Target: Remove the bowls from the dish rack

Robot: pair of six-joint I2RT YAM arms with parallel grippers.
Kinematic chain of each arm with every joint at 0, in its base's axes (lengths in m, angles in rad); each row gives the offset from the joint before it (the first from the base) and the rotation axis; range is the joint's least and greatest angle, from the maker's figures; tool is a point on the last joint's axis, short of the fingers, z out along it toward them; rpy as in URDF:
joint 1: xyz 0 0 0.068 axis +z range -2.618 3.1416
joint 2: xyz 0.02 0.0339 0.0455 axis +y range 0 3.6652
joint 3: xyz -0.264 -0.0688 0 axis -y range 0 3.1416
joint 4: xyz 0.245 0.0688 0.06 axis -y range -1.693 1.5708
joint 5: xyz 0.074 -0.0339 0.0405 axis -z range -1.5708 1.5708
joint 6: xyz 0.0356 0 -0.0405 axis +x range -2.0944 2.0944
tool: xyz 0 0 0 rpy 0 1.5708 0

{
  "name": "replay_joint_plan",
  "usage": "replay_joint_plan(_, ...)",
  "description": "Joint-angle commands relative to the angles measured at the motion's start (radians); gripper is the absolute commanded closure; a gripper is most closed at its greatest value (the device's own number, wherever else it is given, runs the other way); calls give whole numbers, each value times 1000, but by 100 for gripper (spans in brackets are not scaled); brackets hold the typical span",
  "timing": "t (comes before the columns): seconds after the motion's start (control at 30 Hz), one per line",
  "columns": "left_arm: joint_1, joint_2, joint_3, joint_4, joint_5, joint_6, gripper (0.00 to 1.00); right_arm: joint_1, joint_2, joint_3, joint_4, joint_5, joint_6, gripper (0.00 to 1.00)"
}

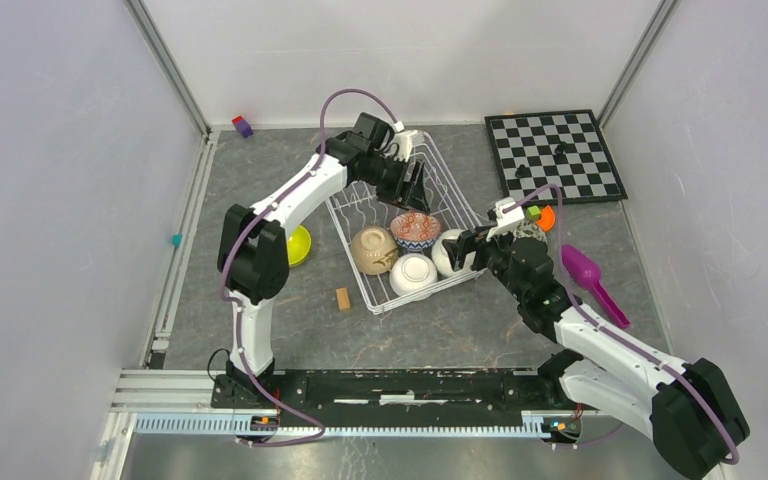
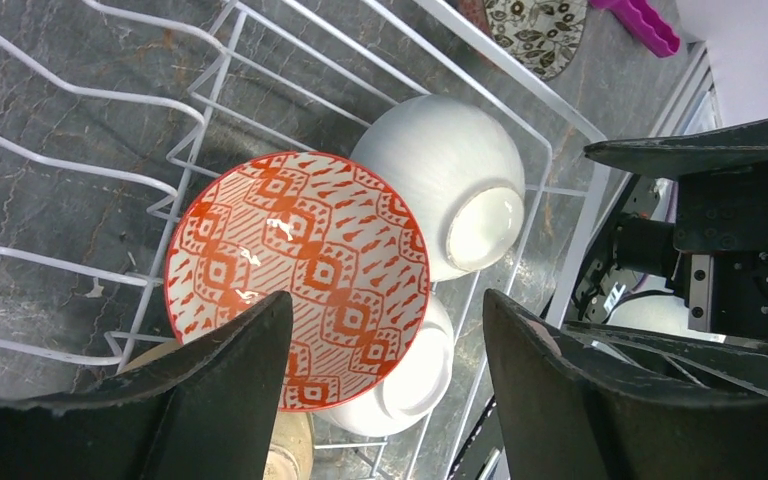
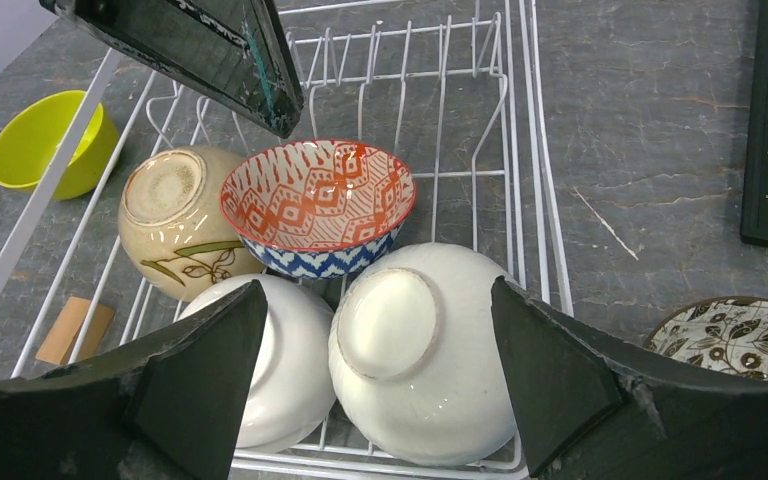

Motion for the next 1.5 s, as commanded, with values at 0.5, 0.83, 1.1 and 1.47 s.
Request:
replay_joint_plan(0.5,-165,-73,-8,-121,-235,255,39,2,-211,-53,40,137,-14,11)
replay_joint_plan(0.83,-230,-36,12,-167,-410,295,37,2,-245,-66,34,159,-16,11)
replay_joint_plan(1.1,-253,2,28,-198,-504,303,43,2,-251,-67,26,160,-14,11)
replay_joint_plan(1.47,-269,10,29,-205,-570,307,82,2,-266,-64,8,171,-18,11)
